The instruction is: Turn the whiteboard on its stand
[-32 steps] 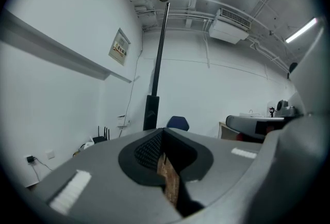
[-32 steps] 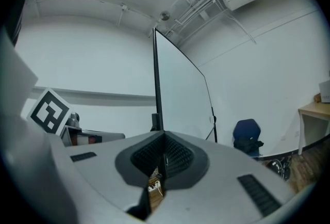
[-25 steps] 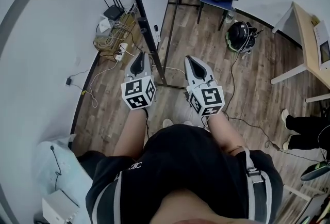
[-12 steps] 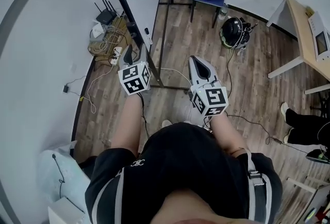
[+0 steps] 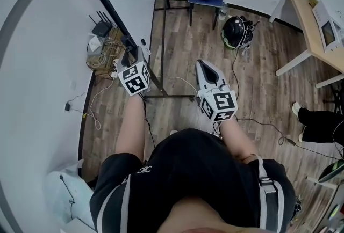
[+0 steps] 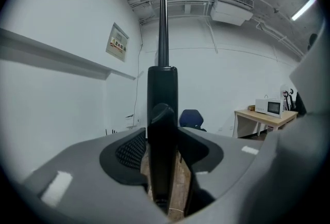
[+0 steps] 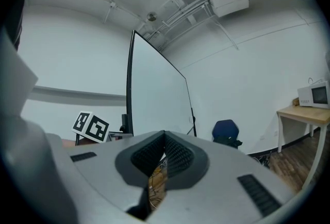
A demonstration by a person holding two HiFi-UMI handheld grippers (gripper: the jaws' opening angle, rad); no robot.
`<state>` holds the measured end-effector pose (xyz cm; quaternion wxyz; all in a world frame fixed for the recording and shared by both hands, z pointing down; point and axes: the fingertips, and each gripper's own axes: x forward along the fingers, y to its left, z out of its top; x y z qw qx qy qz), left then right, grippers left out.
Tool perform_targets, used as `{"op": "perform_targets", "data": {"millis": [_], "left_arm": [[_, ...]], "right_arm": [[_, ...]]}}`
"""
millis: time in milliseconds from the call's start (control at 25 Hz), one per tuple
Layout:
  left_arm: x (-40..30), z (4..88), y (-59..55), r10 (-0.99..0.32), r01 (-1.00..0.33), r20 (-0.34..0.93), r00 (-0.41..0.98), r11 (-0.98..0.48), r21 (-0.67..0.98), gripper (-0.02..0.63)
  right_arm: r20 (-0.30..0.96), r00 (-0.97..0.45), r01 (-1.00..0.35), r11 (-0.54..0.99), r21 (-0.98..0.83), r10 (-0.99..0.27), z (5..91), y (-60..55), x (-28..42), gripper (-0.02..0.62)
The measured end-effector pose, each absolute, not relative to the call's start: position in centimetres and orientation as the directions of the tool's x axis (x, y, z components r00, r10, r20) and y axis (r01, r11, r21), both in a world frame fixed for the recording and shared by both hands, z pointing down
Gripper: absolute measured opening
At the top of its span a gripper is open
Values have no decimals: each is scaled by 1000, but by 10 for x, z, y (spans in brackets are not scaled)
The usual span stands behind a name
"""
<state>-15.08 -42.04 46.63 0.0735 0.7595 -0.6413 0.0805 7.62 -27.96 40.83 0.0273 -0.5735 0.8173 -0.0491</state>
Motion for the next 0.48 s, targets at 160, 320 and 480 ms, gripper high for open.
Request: {"op": "perform_targets", "data": {"millis": [160,320,480], "left_arm": [[-149,466,-426,-969,-990,206,133,-140,-21,184],[-149,465,-426,-976,-992,182,118,-124,-22,184],[-148,465,-429,-977,-993,185,110,-114,-9,187]], "right_arm": [[19,-336,-937,333,-108,-942,410,-282,78,5],[20,-334,-938,330,-105,-942,410,-282,82,5],[22,-329,-939,325,-108,-944,411,-284,85,5]]}}
